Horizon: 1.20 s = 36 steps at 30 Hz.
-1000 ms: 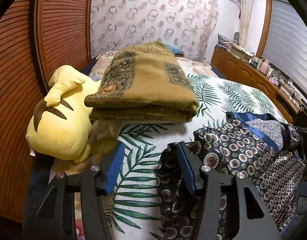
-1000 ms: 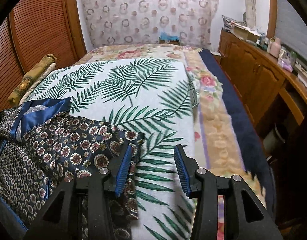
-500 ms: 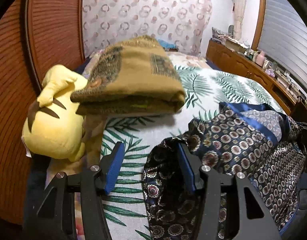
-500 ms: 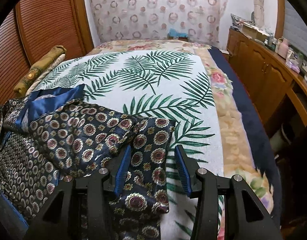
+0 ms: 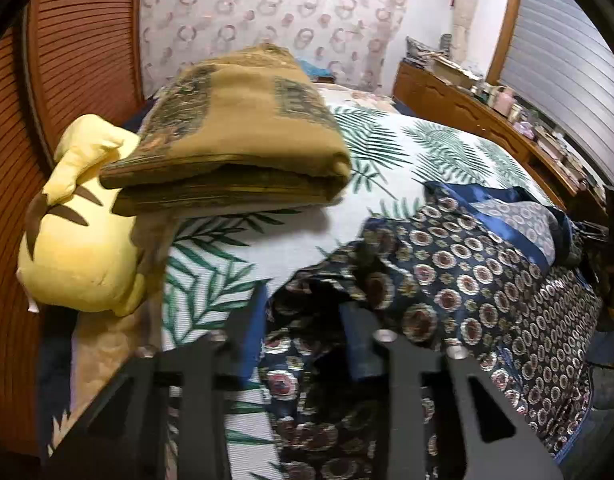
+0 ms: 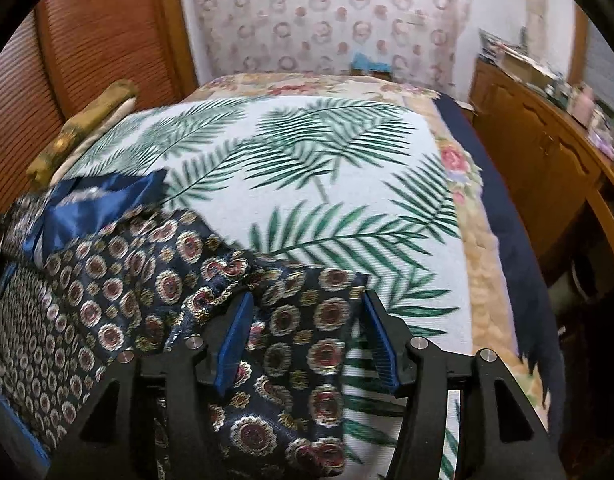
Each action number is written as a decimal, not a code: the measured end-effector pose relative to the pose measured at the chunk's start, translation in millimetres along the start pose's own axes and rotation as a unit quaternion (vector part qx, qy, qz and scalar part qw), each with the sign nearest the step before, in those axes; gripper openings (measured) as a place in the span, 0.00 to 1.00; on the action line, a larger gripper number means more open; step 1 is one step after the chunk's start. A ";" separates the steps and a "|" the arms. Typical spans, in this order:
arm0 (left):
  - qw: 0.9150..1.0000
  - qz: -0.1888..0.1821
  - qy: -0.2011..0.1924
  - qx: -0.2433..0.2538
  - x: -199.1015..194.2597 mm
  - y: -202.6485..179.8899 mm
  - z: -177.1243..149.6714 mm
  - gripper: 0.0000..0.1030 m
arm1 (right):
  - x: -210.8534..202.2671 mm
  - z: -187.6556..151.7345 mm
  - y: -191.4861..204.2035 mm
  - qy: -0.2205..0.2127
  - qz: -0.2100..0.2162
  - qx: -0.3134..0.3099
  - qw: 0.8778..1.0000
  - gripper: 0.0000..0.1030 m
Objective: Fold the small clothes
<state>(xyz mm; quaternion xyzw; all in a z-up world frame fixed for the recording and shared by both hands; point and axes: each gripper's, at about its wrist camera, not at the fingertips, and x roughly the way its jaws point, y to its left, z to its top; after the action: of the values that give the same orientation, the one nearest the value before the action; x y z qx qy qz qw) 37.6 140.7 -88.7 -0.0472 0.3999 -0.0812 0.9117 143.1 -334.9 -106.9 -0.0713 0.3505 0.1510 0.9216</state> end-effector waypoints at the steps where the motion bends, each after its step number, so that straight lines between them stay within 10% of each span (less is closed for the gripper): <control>1: 1.000 -0.002 -0.001 0.002 -0.5 -1.6 -0.2 0.21 | -0.7 -0.3 2.6 0.000 0.006 -0.007 1.000 0.43; 3: 1.000 -0.009 -0.005 0.007 -2.8 -5.6 0.0 0.08 | -1.4 -0.6 5.9 0.002 0.026 -0.017 1.000 0.19; 6: 0.999 -0.018 -0.026 0.018 -16.7 -16.6 3.7 0.05 | -7.4 -1.1 9.8 -0.010 0.031 -0.028 0.999 0.09; 23: 0.978 -0.026 -0.201 0.054 -87.5 -66.8 130.4 0.04 | -137.3 88.6 2.3 -0.218 -0.021 -0.062 0.974 0.06; 36: 0.988 0.041 -0.145 0.032 17.2 -31.0 195.5 0.04 | -26.0 136.2 -21.0 -0.143 -0.088 -0.008 0.986 0.06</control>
<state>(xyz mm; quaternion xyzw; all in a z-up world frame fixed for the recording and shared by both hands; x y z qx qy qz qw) 189.7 111.2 35.6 -0.0132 0.2625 -0.0487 0.9636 216.6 -328.4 12.3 -0.0871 0.2063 0.0808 0.9713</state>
